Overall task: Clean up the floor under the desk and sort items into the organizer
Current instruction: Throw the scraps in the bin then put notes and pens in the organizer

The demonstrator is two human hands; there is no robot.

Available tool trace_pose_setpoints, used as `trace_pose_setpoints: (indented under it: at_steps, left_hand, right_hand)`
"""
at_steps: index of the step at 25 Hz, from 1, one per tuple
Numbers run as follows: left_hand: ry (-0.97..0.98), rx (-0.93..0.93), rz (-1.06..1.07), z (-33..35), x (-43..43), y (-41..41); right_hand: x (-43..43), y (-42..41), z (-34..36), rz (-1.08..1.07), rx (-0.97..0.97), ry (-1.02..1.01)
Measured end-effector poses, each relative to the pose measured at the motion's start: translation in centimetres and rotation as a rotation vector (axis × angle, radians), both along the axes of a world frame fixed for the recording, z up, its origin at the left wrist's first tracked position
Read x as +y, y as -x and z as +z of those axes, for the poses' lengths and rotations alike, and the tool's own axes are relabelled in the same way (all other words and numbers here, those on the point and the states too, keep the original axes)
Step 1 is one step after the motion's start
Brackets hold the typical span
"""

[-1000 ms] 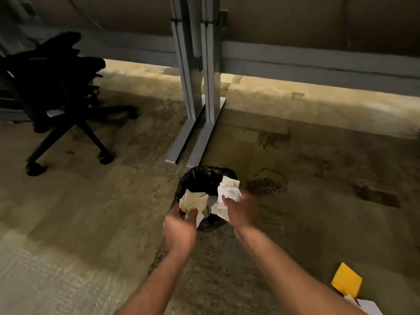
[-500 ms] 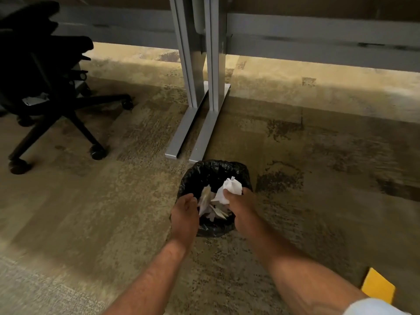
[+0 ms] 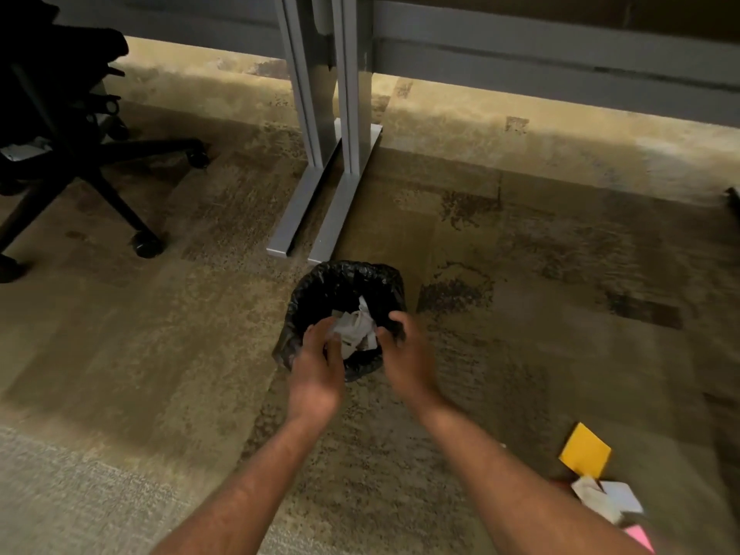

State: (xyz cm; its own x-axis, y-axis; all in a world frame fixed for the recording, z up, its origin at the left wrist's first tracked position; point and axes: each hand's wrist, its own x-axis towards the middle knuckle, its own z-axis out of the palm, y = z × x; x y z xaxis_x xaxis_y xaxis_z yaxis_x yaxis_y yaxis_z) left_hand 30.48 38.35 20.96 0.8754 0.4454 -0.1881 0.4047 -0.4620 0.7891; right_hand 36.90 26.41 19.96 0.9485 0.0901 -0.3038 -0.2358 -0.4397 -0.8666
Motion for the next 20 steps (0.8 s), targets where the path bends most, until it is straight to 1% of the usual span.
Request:
trace_pose_setpoints:
  at_steps: [2, 5, 6, 8, 10, 12, 14, 17, 20]
  left_hand:
    - [-0.09, -0.025, -0.087, 1.7, -2.6, 1.0]
    - [-0.326, -0.049, -0.173, 5.9, -7.3, 2.5]
    - [-0.373, -0.063, -0.202, 7.8, -9.1, 3.4]
    - [-0.415, -0.089, -0.259, 11.2, -12.9, 5.7]
    - [-0.45, -0.088, -0.284, 14.2, -16.6, 8.6]
    - [-0.469, -0.076, -0.301, 16.9, -20.0, 11.5]
    - [-0.442, -0.064, -0.335, 18.9, -23.2, 13.9]
    - [-0.415, -0.049, -0.371, 18.8, -25.9, 15.4]
    - [-0.395, -0.047, -0.424, 17.7, -27.4, 15.9]
  right_hand:
    - [-2.4, 2.3, 2.1, 0.068, -0.078, 0.093]
    - [-7.4, 5.5, 5.8, 0.152, -0.226, 0.235]
    - [-9.3, 6.7, 7.5, 0.176, -0.283, 0.298]
    - [-13.2, 9.2, 11.2, 0.198, -0.384, 0.412]
    - [-17.1, 11.8, 14.6, 0.191, -0.442, 0.5]
    - [-21.0, 14.3, 17.3, 0.18, -0.446, 0.57]
    - [-25.1, 16.6, 19.2, 0.159, -0.418, 0.609]
    - [-30.2, 19.0, 19.4, 0.137, -0.387, 0.68]
    - [-34.8, 20.9, 18.3, 0.071, -0.318, 0.746]
